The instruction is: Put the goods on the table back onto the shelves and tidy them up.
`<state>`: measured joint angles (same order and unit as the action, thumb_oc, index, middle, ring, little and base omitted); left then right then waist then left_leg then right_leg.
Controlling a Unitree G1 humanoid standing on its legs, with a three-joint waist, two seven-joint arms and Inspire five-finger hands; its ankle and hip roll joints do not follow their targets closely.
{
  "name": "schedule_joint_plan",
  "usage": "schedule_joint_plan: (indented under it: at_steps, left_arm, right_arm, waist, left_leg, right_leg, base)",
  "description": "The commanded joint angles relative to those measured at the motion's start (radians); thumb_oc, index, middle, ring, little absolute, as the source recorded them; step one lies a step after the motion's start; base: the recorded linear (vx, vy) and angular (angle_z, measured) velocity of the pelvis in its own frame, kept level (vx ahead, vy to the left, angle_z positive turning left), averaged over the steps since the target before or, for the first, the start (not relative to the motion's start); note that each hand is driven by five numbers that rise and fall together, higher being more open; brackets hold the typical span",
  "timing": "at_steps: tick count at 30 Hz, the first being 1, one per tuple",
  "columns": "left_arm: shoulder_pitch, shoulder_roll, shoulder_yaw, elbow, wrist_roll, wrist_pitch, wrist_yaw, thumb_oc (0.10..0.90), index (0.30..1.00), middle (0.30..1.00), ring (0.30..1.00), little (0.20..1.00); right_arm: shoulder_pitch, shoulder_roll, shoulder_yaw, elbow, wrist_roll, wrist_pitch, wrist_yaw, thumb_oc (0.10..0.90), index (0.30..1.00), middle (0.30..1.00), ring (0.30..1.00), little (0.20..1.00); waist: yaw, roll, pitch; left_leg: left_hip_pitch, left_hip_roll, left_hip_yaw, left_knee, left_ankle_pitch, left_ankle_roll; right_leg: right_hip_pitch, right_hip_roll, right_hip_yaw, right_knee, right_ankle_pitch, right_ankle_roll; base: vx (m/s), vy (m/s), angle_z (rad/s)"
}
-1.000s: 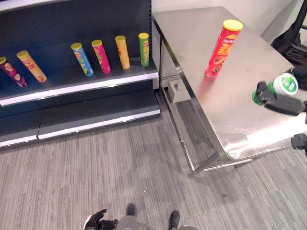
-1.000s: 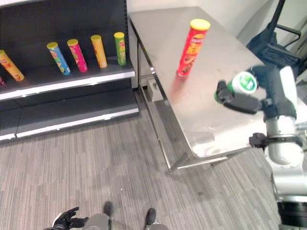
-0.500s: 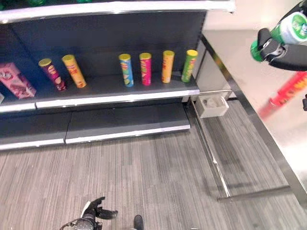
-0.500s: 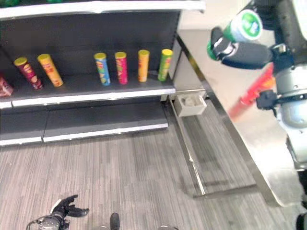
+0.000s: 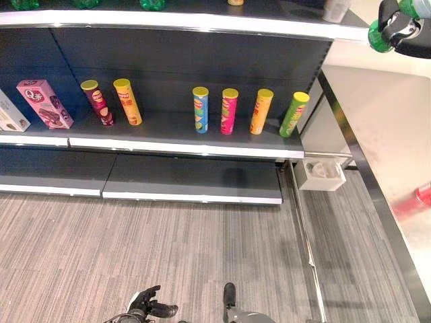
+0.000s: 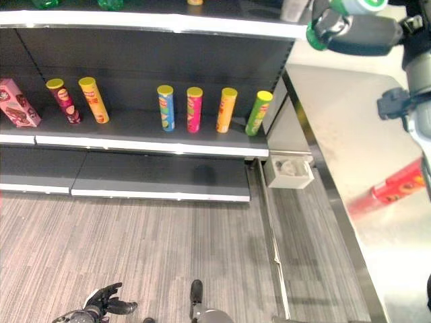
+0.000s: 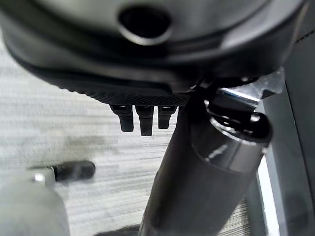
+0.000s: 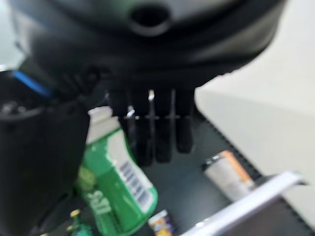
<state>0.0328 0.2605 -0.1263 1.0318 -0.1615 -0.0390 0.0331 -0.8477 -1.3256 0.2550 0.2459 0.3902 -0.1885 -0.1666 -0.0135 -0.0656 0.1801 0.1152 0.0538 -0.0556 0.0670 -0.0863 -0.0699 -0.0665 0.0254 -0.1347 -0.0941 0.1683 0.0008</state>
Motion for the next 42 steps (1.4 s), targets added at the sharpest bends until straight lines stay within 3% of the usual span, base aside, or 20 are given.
schedule_joint_plan:
  at_steps: [1,2,5,6,7,8,10,11,12,14,17,22,25,26,30,31,32,42]
  left_arm:
    - [0.025,0.095,-0.004,-0.032,-0.052,-0.035,0.022,0.800,0.900,0.900,0.900,0.900]
    - [0.029,0.093,-0.001,-0.043,-0.064,-0.035,0.022,0.800,0.900,0.900,0.900,0.900]
    - [0.038,0.084,0.007,-0.060,-0.095,-0.034,0.029,0.800,0.900,0.900,0.900,0.900]
    - [0.037,0.071,0.004,-0.062,-0.116,-0.033,0.028,0.800,0.900,0.900,0.900,0.900]
    - [0.038,0.071,0.004,-0.062,-0.117,-0.033,0.028,0.800,0.900,0.900,0.900,0.900]
    - [0.039,0.071,-0.001,-0.058,-0.104,-0.031,0.027,0.800,0.900,0.900,0.900,0.900]
    - [0.046,0.075,-0.017,-0.059,-0.074,-0.026,0.020,0.800,0.900,0.900,0.900,0.900]
    - [0.046,0.076,-0.018,-0.059,-0.074,-0.026,0.020,0.800,0.900,0.900,0.900,0.900]
    - [0.046,0.081,-0.028,-0.054,-0.065,-0.030,0.025,0.800,0.900,0.900,0.900,0.900]
    - [0.042,0.077,-0.040,-0.032,-0.045,-0.032,0.029,0.800,0.900,0.900,0.900,0.900]
    - [0.044,0.079,-0.043,-0.015,-0.019,-0.033,0.028,0.800,0.900,0.900,0.900,0.900]
    - [0.040,0.097,-0.038,0.010,0.003,-0.033,0.038,0.800,0.900,0.900,0.900,0.900]
    - [0.040,0.114,-0.020,0.017,-0.006,-0.032,0.044,0.800,0.900,0.900,0.900,0.900]
    - [0.036,0.126,-0.018,0.011,-0.010,-0.032,0.043,0.800,0.900,0.900,0.900,0.900]
    - [0.033,0.131,-0.019,0.008,-0.018,-0.037,0.039,0.800,0.900,0.900,0.900,0.900]
    - [0.020,0.152,-0.025,0.013,-0.028,-0.038,0.049,0.800,0.900,0.900,0.900,0.900]
    - [0.026,0.143,-0.016,0.014,-0.044,-0.039,0.048,0.800,0.900,0.900,0.900,0.900]
    - [0.044,0.091,-0.053,0.062,-0.056,-0.034,0.045,0.800,0.900,0.900,0.900,0.900]
  right_arm:
    - [-0.133,-0.050,-0.018,-0.020,0.045,-0.041,-0.027,0.400,0.300,0.300,0.300,0.300]
    - [-0.158,-0.053,0.005,-0.015,0.045,-0.035,-0.025,0.400,0.300,0.300,0.300,0.300]
    - [-0.179,-0.052,0.041,0.011,0.047,-0.028,-0.024,0.400,0.300,0.300,0.300,0.300]
    - [-0.173,-0.056,0.052,0.020,0.053,-0.018,-0.017,0.400,0.300,0.300,0.300,0.300]
    - [-0.174,-0.056,0.053,0.020,0.054,-0.018,-0.017,0.400,0.300,0.300,0.300,0.300]
    - [-0.175,-0.056,0.056,0.029,0.052,-0.013,-0.017,0.400,0.300,0.300,0.300,0.300]
    - [-0.148,-0.057,0.041,0.024,0.044,-0.011,-0.013,0.400,0.300,0.300,0.300,0.300]
    - [-0.143,-0.057,0.036,0.023,0.043,-0.011,-0.013,0.400,0.300,0.300,0.300,0.300]
    - [-0.146,-0.051,0.033,0.036,0.043,-0.018,-0.021,0.400,0.300,0.300,0.300,0.300]
    - [-0.153,-0.044,0.040,0.070,0.032,-0.013,-0.025,0.400,0.300,0.300,0.300,0.300]
    - [-0.160,-0.034,0.046,0.064,-0.014,0.005,-0.036,0.400,0.300,0.300,0.300,0.300]
    - [-0.206,-0.012,0.074,0.090,-0.036,0.001,-0.055,0.400,0.300,0.300,0.300,0.300]
    - [-0.283,0.018,0.136,0.118,-0.034,0.007,-0.057,0.400,0.300,0.300,0.300,0.300]
    - [-0.315,0.028,0.174,0.132,-0.034,0.009,-0.053,0.400,0.300,0.300,0.300,0.300]
    - [-0.363,0.033,0.218,0.156,-0.024,0.012,-0.042,0.400,0.300,0.300,0.300,0.300]
    - [-0.470,0.033,0.312,0.241,-0.009,0.018,-0.041,0.400,0.300,0.300,0.300,0.300]
    - [-0.495,0.053,0.343,0.262,0.007,0.031,-0.022,0.400,0.300,0.300,0.300,0.300]
    - [-0.576,0.159,0.434,0.418,0.158,0.044,0.046,0.400,0.300,0.300,0.300,0.300]
  waist:
    - [0.046,-0.078,-0.028]
    - [0.050,-0.077,-0.017]
    - [0.055,-0.080,-0.008]
    - [0.058,-0.086,-0.005]
    - [0.060,-0.086,-0.005]
    - [0.059,-0.086,-0.012]
    - [0.069,-0.067,-0.028]
    - [0.070,-0.068,-0.028]
    - [0.088,-0.054,-0.031]
    - [0.084,-0.032,-0.048]
    - [0.081,-0.022,-0.081]
    - [0.093,-0.022,-0.089]
    - [0.095,-0.017,-0.072]
    - [0.094,-0.014,-0.061]
    - [0.091,-0.015,-0.060]
    - [0.083,-0.032,-0.058]
    - [0.087,-0.044,-0.065]
    - [0.106,-0.076,-0.109]
  left_leg:
    - [-0.119,-0.056,0.064,0.246,-0.015,-0.040]
    - [-0.161,-0.051,0.059,0.326,0.011,-0.047]
    - [-0.221,-0.033,0.069,0.411,0.056,-0.044]
    - [-0.238,0.006,0.101,0.332,0.052,-0.031]
    - [-0.236,0.005,0.102,0.329,0.053,-0.031]
    - [-0.220,0.018,0.109,0.252,0.039,-0.027]
    - [-0.230,0.047,0.088,0.035,0.110,-0.038]
    - [-0.222,0.046,0.089,0.019,0.118,-0.038]
    - [-0.259,0.047,0.040,-0.068,0.185,-0.058]
    - [-0.220,0.048,0.031,-0.138,0.201,-0.065]
    - [-0.172,0.018,0.039,-0.152,0.175,-0.051]
    - [-0.133,-0.031,0.077,-0.152,0.129,0.000]
    - [-0.100,-0.054,0.109,-0.152,0.107,0.030]
    - [-0.094,-0.052,0.115,-0.154,0.103,0.034]
    - [-0.080,-0.051,0.114,-0.154,0.089,0.032]
    - [-0.076,-0.046,0.118,-0.154,0.084,0.024]
    - [-0.066,-0.045,0.108,-0.154,0.083,0.021]
    - [-0.035,-0.011,0.081,-0.154,0.073,-0.004]
  right_leg:
    - [0.104,-0.059,0.009,0.016,-0.121,0.091]
    - [0.113,-0.059,-0.002,0.016,-0.126,0.083]
    - [0.133,-0.060,-0.018,0.016,-0.144,0.072]
    - [0.151,-0.071,-0.035,0.012,-0.157,0.079]
    - [0.151,-0.071,-0.033,0.012,-0.157,0.079]
    - [0.154,-0.076,-0.037,0.011,-0.166,0.084]
    - [0.162,-0.080,-0.036,0.007,-0.185,0.091]
    - [0.163,-0.080,-0.036,0.007,-0.186,0.090]
    - [0.180,-0.077,-0.026,0.007,-0.211,0.091]
    - [0.196,-0.077,-0.020,0.007,-0.225,0.105]
    - [0.201,-0.118,0.001,0.007,-0.212,0.125]
    - [0.174,-0.189,0.039,0.082,-0.199,0.163]
    - [0.105,-0.225,0.060,0.228,-0.152,0.185]
    - [0.074,-0.227,0.053,0.275,-0.135,0.186]
    - [0.056,-0.219,0.034,0.243,-0.131,0.177]
    - [0.062,-0.198,0.034,0.096,-0.118,0.181]
    - [0.082,-0.185,0.064,0.064,-0.109,0.181]
    - [0.171,-0.165,0.015,0.007,-0.134,0.164]
  base:
    - [0.06,-0.121,0.45]
    - [0.06,-0.121,0.30]
    - [0.08,-0.065,0.23]
    - [0.11,-0.022,0.16]
    - [0.16,0.018,0.37]
    - [0.18,0.097,0.39]
    - [0.22,0.130,0.18]
    - [0.21,0.140,-0.02]
    - [0.23,0.158,-0.02]
    - [0.29,0.241,-0.20]
    - [0.20,0.226,-0.40]
    - [0.12,0.274,-0.27]
    - [0.04,0.204,-0.24]
    - [-0.01,0.094,-0.24]
    - [0.04,-0.002,-0.20]
    - [0.13,-0.149,-0.21]
    - [0.16,-0.165,0.00]
    - [0.09,-0.081,0.18]
